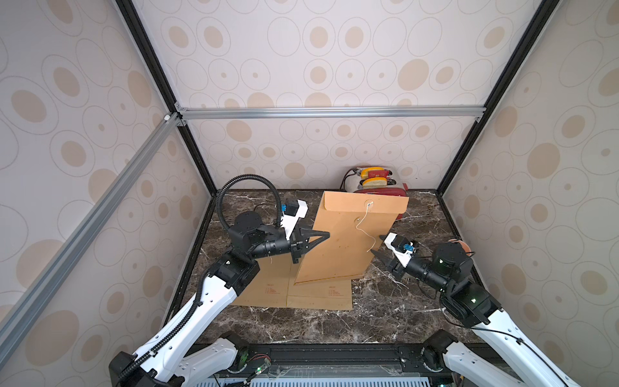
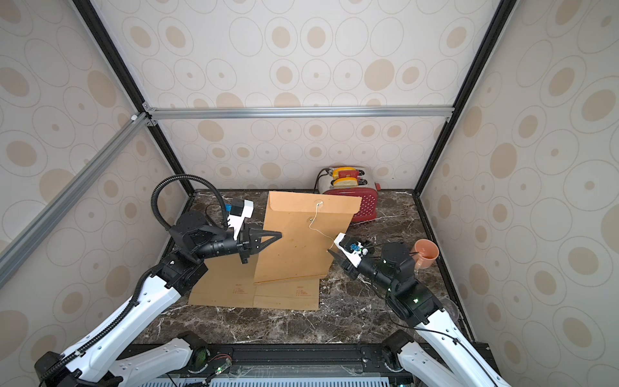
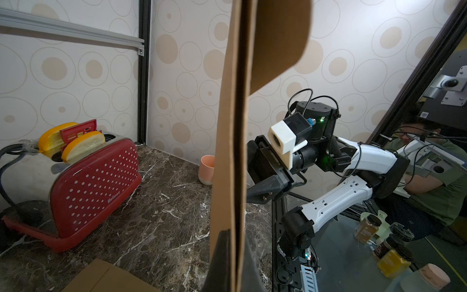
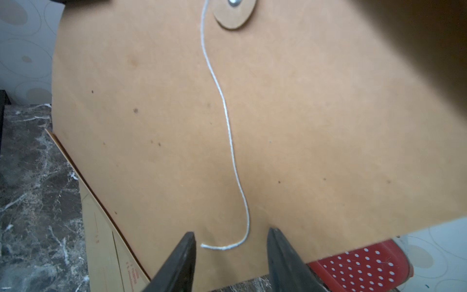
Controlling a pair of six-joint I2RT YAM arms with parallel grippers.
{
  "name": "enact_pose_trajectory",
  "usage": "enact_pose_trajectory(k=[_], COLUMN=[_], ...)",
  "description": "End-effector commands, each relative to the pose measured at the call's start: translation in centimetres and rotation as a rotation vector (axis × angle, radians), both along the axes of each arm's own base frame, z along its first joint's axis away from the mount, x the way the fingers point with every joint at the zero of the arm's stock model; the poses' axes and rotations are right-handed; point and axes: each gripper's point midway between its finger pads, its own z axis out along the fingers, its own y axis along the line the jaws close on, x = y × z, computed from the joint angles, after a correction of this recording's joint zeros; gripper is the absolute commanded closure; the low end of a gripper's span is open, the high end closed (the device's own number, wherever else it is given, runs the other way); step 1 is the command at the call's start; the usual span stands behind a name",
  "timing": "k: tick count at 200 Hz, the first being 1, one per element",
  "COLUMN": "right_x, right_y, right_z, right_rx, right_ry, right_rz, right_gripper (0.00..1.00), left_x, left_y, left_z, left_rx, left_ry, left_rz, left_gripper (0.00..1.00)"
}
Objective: Close the mouth of the file bag
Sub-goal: Close the file bag.
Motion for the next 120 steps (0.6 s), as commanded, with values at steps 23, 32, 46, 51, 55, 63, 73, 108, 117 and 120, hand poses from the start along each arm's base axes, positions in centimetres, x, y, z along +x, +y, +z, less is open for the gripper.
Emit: enact_pose_trajectory(k=[23, 32, 46, 51, 55, 63, 73, 108, 117, 120], right_x=[0.1, 0.2, 0.2, 0.2, 0.2, 0.3, 0.6, 2.4, 2.6, 2.7], right_y=[0.8, 0.8, 1.0, 1.1, 1.2, 1.3, 1.4, 0.6, 0.6, 0.6], right_z=[0.9, 0.9, 1.0, 1.0, 1.0, 0.9, 0.6, 0.1, 0.2, 0.3], right_rx=[0.062, 0.067, 0.078, 0.083, 0.085, 0.084, 0.080, 0.089, 0.107, 0.113], right_ry=[-0.001, 0.002, 0.005, 0.008, 0.013, 0.021, 0.031, 0.039, 0.032, 0.030], right_rz=[0.022, 0.020, 0.029, 0.032, 0.034, 0.037, 0.028, -0.077, -0.086, -0.088], right_gripper=[0.52, 0.52, 0.53, 0.54, 0.56, 0.62, 0.66, 0.69, 0.70, 0.71], left_x=[-1.2, -1.2, -1.2, -1.3, -1.3, -1.3, -1.4, -1.4, -1.4, -1.4], left_y=[0.3, 0.3, 0.3, 0.4, 0.4, 0.4, 0.4, 0.4, 0.4, 0.4], left_z=[2.4, 2.4, 2.4, 2.5, 2.5, 2.5, 2.6, 2.6, 2.6, 2.6], left_rx=[-0.044, -0.045, -0.047, -0.048, -0.049, -0.049, -0.051, -0.053, -0.053, -0.053], left_ry=[-0.084, -0.085, -0.087, -0.089, -0.090, -0.091, -0.093, -0.092, -0.094, -0.093], left_rz=[-0.024, -0.025, -0.025, -0.025, -0.027, -0.027, -0.029, -0.028, -0.029, -0.030], left_gripper=[1.00, 1.00, 1.00, 1.00, 1.00, 1.00, 1.00, 1.00, 1.00, 1.00])
